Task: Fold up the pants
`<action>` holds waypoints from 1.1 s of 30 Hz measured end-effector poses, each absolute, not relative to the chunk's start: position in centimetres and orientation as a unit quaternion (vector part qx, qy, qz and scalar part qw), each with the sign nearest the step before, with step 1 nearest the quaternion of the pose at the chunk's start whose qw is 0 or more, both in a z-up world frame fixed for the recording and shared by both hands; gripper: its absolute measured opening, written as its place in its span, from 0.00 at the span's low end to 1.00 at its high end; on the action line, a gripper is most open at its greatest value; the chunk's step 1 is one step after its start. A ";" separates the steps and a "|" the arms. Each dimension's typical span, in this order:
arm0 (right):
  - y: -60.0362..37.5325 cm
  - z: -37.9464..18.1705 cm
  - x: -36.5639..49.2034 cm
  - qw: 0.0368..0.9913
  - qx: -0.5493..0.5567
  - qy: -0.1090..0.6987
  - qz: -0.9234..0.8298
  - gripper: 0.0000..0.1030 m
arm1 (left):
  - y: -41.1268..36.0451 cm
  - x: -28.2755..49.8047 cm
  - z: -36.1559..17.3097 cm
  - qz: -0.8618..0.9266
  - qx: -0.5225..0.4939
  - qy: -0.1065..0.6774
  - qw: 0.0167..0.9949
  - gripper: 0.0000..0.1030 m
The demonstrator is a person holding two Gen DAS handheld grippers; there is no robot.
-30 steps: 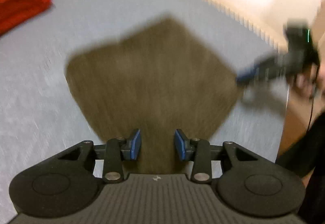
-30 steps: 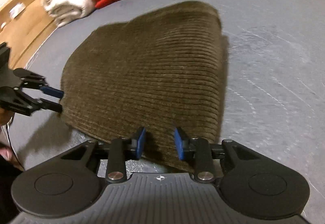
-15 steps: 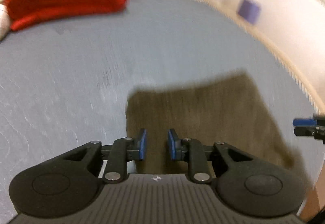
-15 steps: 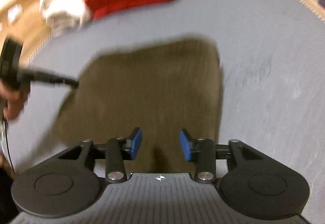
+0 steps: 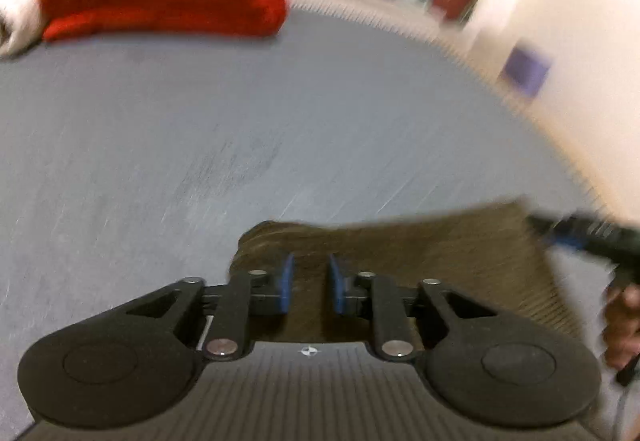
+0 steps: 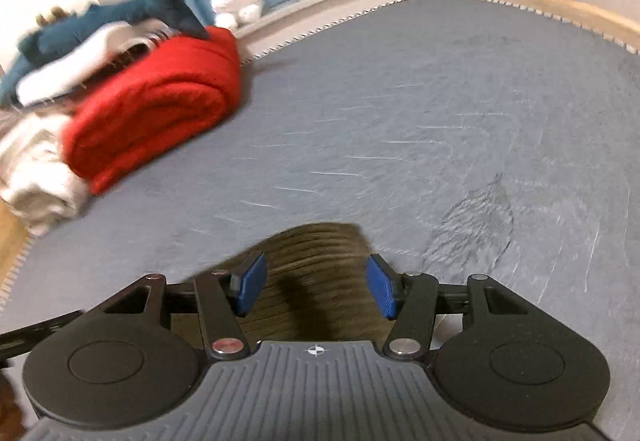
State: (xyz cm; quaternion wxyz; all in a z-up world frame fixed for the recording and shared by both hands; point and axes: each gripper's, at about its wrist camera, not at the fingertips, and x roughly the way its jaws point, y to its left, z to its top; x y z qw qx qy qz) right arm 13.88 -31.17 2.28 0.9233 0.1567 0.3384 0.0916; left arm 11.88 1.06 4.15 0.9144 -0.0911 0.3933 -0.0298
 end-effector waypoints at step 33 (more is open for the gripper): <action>-29.4 6.6 5.7 0.920 0.014 0.352 0.173 0.81 | -1.4 3.8 8.8 -0.140 0.030 0.378 0.915 0.46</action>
